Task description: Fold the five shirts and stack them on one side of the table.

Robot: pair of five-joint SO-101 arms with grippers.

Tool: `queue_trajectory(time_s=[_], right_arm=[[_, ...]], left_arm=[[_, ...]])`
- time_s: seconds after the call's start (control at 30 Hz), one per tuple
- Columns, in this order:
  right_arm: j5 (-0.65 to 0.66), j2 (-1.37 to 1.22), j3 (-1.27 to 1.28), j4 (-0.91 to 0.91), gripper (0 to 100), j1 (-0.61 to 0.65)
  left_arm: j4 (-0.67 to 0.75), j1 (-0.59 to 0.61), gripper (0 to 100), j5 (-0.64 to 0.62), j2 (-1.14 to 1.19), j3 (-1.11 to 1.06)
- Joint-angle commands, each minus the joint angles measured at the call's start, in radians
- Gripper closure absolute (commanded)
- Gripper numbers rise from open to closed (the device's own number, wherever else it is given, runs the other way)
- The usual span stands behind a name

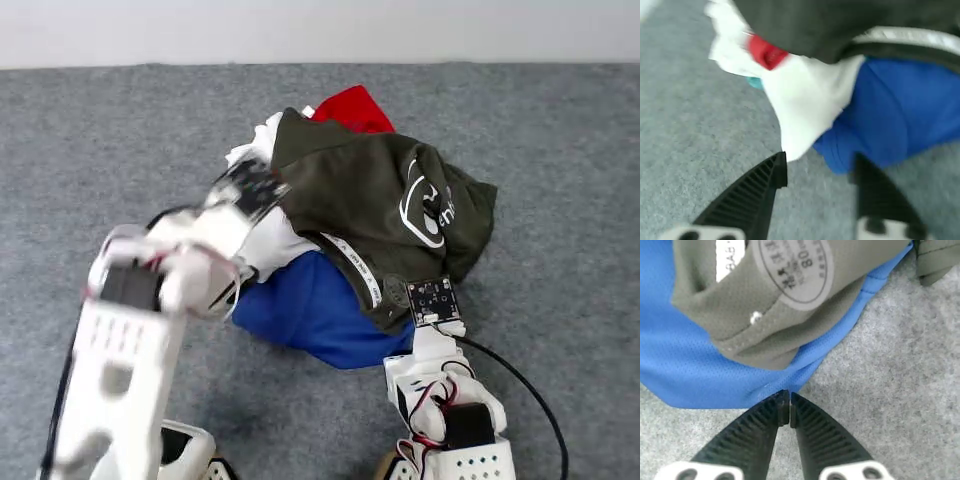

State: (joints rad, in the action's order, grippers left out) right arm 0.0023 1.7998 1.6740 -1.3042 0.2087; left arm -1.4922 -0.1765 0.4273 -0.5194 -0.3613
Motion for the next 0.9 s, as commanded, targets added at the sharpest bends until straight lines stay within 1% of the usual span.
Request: queue_trajectory(time_s=[0.0,0.17,0.4,0.7,0.77,0.8,0.87], right_arm=[[0.009,0.012,0.011,-0.004,98.8,-0.012],[0.009,0.012,0.011,-0.004,98.8,-0.012],[0.009,0.012,0.011,-0.004,98.8,-0.012],[0.009,0.012,0.011,-0.004,98.8,-0.012],[0.009,0.012,0.011,-0.004,98.8,-0.012],[0.009,0.012,0.011,-0.004,98.8,-0.012],[0.009,0.012,0.011,-0.004,98.8,-0.012]], left_arm=[[-0.041,-0.003,63,-0.015,0.198,0.274],[-0.049,-0.031,62,-0.005,0.400,0.456],[-0.038,-0.095,62,-0.006,0.618,0.564],[0.104,-0.097,62,-0.009,0.911,0.582],[0.127,-0.097,65,-0.009,0.973,0.582],[0.137,-0.097,68,-0.009,0.997,0.582],[0.144,-0.098,77,-0.009,1.033,0.584]])
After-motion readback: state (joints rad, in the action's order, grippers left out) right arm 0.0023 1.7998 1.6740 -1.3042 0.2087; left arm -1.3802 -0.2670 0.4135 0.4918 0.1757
